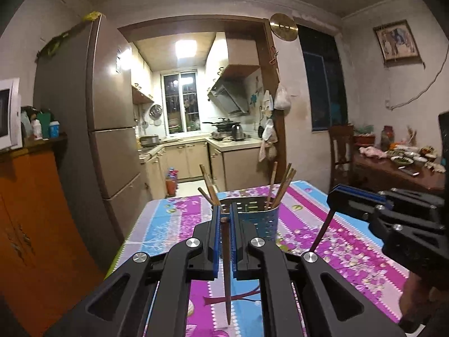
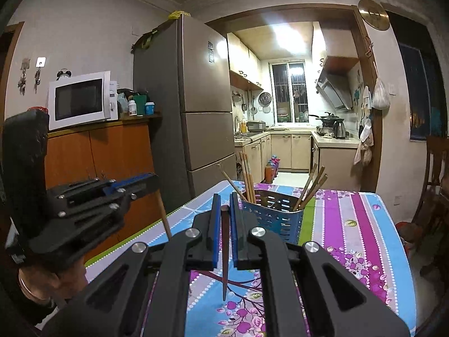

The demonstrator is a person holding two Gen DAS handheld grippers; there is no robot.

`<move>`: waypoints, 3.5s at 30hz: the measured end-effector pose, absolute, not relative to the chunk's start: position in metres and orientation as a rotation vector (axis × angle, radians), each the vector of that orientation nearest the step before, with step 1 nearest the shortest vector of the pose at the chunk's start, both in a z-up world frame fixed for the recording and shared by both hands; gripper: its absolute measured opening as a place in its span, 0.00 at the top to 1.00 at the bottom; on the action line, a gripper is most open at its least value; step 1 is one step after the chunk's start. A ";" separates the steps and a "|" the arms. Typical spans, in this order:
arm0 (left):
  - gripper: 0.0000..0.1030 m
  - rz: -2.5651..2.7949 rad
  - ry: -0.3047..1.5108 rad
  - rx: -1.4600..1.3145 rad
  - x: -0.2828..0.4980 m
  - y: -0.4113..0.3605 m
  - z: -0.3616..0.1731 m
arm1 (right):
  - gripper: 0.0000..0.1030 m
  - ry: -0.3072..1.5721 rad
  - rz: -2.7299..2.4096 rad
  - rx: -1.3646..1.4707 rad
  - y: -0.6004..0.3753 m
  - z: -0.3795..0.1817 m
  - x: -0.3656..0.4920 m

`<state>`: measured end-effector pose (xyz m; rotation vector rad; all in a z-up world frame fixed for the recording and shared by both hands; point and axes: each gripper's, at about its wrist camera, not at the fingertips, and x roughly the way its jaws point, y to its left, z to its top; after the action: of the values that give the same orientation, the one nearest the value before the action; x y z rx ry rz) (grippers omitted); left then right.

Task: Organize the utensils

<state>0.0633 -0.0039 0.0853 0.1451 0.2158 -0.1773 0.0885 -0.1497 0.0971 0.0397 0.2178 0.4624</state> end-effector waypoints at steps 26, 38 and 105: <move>0.93 -0.057 0.197 0.229 0.069 -0.011 0.078 | 0.95 0.251 0.452 -0.001 -0.138 0.096 0.093; 0.93 -0.051 0.200 0.247 0.100 -0.013 0.079 | 0.95 0.237 0.446 0.017 -0.148 0.115 0.130; 0.05 0.023 0.210 0.102 0.086 0.013 0.047 | 0.05 0.219 -0.085 0.034 -0.168 0.049 0.084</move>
<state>0.0862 0.0127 0.0471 0.1025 0.2100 0.0231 0.0841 -0.1677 0.0490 0.0343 0.2194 -0.0853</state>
